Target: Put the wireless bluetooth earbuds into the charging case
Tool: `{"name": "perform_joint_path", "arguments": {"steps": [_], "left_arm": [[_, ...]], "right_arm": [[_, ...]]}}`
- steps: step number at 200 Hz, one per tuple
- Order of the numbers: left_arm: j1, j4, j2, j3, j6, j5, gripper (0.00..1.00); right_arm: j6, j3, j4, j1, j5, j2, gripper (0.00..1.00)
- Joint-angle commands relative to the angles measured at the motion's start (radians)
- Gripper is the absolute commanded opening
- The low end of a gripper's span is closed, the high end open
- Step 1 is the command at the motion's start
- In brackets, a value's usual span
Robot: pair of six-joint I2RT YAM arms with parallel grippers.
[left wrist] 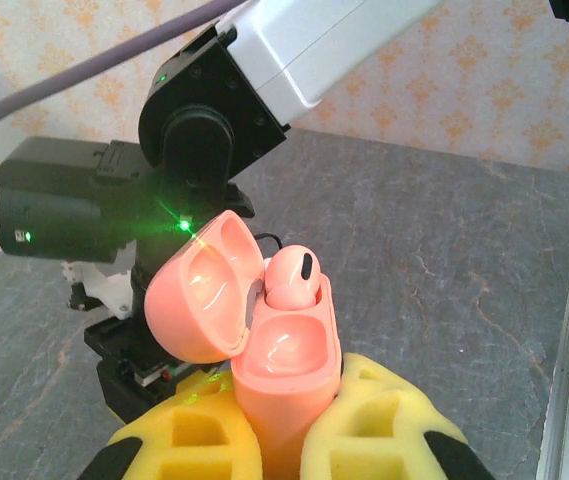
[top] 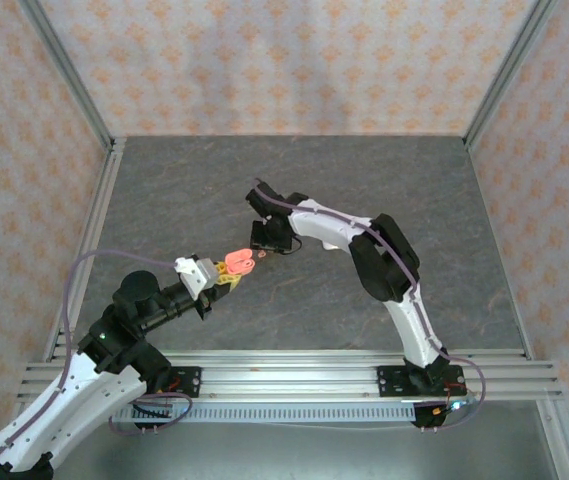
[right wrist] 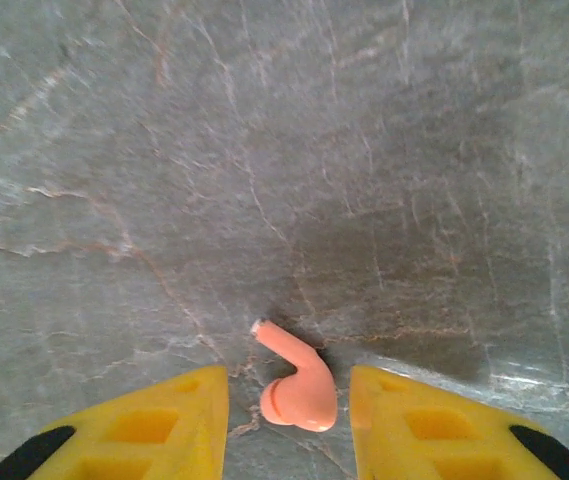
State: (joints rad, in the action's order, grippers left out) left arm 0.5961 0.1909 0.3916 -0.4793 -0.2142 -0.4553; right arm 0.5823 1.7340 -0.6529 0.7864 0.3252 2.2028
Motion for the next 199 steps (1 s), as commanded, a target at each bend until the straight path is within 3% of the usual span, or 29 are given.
{"name": "perform_joint_path", "arguments": {"steps": [1,82,140,199], "left_arm": [[0.007,-0.035,0.006,0.008,0.005,0.012,0.0],[0.007,-0.025,0.002,0.004,0.009,0.005,0.0],[0.007,-0.007,-0.02,0.002,0.016,0.006,0.0],[0.006,-0.007,-0.035,0.004,0.019,0.009,0.0]], "right_arm": [[-0.019,0.04,-0.073,0.025,-0.066,0.015,0.38],[-0.1,0.032,-0.234,0.032,-0.237,-0.017,0.4],[-0.098,0.019,-0.227,-0.01,-0.269,-0.066,0.39],[-0.071,-0.054,-0.074,0.003,-0.139,-0.137,0.36]]}}
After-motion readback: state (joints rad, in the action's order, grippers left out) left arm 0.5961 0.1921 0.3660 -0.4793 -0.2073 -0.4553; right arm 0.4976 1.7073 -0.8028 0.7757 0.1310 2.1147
